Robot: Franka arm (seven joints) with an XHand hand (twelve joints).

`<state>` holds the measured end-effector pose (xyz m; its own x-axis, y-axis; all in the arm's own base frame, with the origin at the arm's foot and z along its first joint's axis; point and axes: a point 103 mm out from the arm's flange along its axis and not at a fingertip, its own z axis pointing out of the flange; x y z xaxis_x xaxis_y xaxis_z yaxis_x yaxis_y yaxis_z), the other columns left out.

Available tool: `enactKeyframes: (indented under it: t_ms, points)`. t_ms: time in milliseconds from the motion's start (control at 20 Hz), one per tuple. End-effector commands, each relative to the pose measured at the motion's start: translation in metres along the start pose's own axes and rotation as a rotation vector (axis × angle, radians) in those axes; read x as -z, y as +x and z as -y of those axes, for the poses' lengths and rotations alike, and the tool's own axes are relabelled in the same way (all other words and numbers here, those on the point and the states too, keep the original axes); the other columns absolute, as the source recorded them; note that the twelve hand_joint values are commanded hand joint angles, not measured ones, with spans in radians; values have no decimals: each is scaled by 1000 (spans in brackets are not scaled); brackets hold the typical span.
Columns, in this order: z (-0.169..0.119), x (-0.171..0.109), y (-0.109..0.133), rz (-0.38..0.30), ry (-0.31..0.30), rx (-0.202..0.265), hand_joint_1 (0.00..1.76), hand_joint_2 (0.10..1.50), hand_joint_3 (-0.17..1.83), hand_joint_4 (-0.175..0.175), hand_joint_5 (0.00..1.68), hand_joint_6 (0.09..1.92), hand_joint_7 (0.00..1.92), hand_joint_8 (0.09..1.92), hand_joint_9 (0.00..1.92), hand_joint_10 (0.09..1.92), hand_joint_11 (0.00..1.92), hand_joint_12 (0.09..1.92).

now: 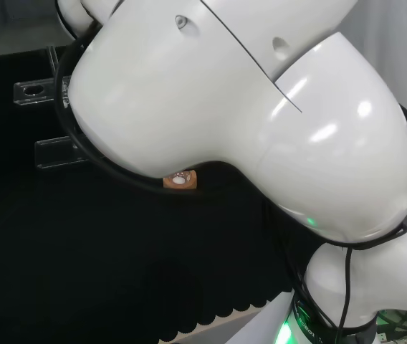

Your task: Put the funnel back on the funnel stand.

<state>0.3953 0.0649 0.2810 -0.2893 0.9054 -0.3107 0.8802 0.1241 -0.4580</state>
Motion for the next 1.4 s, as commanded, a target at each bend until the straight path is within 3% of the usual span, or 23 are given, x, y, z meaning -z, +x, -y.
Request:
enactKeyframes:
  t_ms: [50, 400, 450, 500, 950, 1400]
  points:
    - [11, 21, -15, 11, 28, -34, 1062, 692, 795, 175, 1067, 1093, 845, 558, 1261, 205, 1117, 961]
    - [19, 50, -50, 33, 16, -112, 1062, 690, 797, 175, 1068, 1093, 860, 560, 1276, 200, 1125, 952]
    - [20, 52, -58, 28, 24, -164, 1062, 690, 798, 175, 1068, 1092, 861, 560, 1277, 199, 1127, 951]
    - [20, 56, -63, 35, 22, -176, 1063, 689, 799, 175, 1068, 1092, 862, 560, 1279, 198, 1128, 950]
    - [6, 92, -93, 56, -15, -156, 1065, 683, 808, 175, 1072, 1092, 876, 555, 1298, 170, 1150, 915]
    - [-34, 114, -91, 96, -19, -114, 1065, 683, 809, 175, 1072, 1092, 883, 554, 1307, 162, 1159, 907]
